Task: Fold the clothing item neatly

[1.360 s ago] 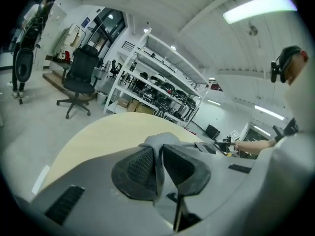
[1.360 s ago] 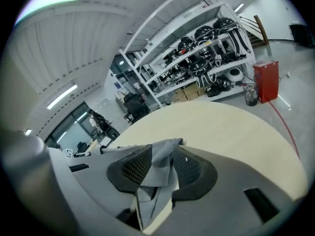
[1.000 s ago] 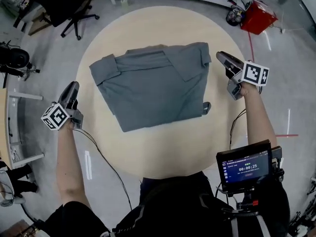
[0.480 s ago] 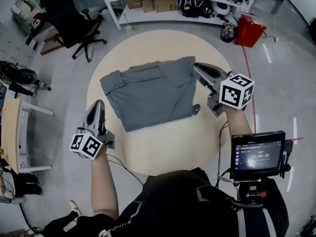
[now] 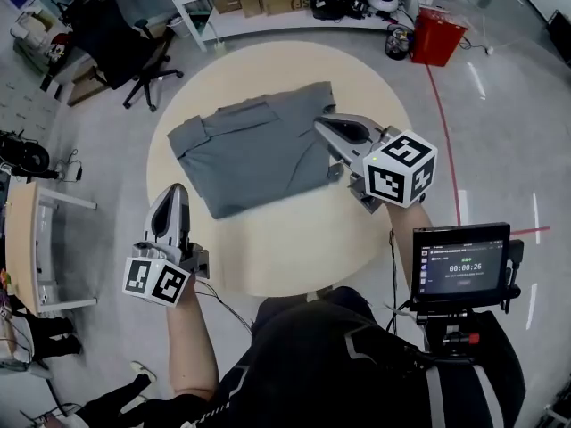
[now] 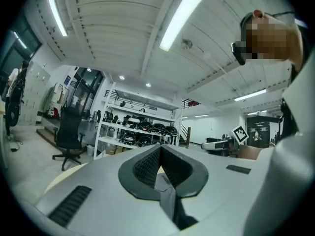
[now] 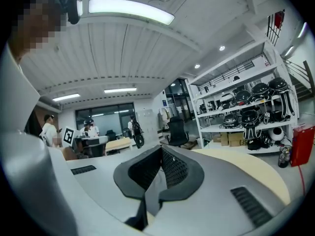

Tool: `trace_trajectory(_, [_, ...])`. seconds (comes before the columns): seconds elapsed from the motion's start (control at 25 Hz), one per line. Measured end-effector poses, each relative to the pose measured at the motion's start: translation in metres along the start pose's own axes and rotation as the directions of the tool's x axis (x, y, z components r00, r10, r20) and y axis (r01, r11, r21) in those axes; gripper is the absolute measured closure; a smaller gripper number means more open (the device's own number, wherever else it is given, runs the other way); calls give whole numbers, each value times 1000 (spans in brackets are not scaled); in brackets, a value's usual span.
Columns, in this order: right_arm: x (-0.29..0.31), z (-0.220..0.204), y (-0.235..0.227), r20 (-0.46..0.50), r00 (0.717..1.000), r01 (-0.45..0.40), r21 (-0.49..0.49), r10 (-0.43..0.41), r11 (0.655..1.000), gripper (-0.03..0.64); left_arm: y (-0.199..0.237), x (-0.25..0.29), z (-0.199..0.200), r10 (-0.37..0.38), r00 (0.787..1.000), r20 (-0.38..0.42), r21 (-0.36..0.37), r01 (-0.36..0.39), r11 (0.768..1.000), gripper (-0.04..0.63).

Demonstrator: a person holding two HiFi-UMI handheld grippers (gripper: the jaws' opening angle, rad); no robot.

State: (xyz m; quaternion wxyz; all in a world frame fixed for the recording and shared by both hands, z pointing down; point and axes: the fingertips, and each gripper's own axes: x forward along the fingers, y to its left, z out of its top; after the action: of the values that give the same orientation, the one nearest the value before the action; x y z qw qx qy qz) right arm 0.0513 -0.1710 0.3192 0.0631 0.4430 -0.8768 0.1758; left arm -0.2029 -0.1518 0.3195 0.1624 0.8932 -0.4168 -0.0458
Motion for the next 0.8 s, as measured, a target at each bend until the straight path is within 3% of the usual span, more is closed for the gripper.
trace_trajectory(0.36, [-27, -4, 70, 36, 999, 12, -32, -11, 999, 607, -38, -57, 3, -19, 1000, -11, 49, 20, 999, 595])
trace_trajectory(0.6, [-54, -16, 188, 55, 997, 61, -98, -56, 993, 606, -51, -159, -2, -89, 996, -17, 51, 89, 995, 595])
trace_trajectory(0.8, [-61, -31, 195, 43, 997, 67, -89, -64, 994, 606, -65, -153, -17, -132, 991, -27, 48, 133, 990, 595])
